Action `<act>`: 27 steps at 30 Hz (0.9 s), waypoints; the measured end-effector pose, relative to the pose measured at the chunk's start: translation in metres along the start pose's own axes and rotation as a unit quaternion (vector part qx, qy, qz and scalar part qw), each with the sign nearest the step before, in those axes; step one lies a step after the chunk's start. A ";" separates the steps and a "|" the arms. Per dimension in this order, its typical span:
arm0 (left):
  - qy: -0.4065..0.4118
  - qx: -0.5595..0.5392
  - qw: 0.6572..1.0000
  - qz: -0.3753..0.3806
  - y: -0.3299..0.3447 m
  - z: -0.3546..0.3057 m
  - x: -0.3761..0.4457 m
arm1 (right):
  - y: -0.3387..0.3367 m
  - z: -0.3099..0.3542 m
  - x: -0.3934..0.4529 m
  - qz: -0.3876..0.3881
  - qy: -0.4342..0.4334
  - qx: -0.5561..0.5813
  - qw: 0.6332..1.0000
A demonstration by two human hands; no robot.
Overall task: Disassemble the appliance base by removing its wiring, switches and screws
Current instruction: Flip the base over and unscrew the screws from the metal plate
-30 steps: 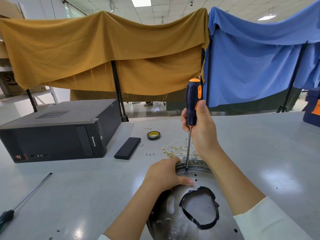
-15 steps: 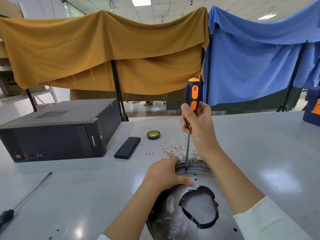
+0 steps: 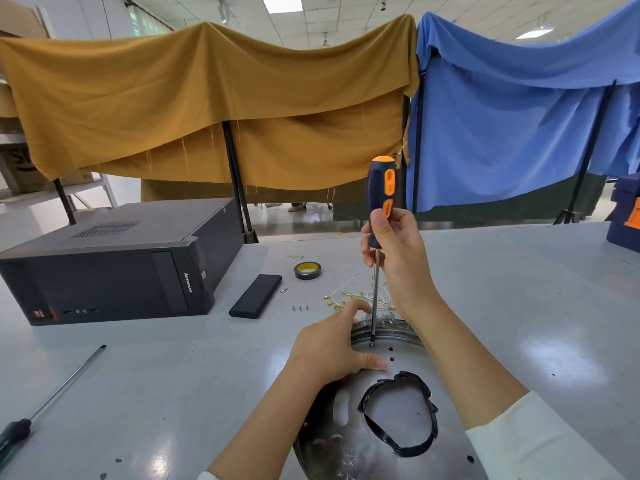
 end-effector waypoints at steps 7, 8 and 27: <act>0.016 -0.039 0.999 -0.020 -0.003 -0.005 -0.001 | 0.000 -0.001 0.003 0.001 0.019 0.025 1.000; 0.015 -0.044 0.999 -0.025 -0.003 -0.005 0.000 | -0.002 -0.001 0.003 -0.009 0.016 0.020 1.000; -0.013 -0.073 0.995 -0.064 -0.004 0.003 0.001 | -0.001 0.012 -0.001 0.038 -0.023 0.135 0.990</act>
Point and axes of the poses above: each hand's wrist, its own x-axis towards the middle knuckle, its own y-axis out of the palm, z = x × y, the point moved 8 cm from there along x, towards the middle knuckle, and after that the axes turned 14 degrees about y, right-handed, at the moved point
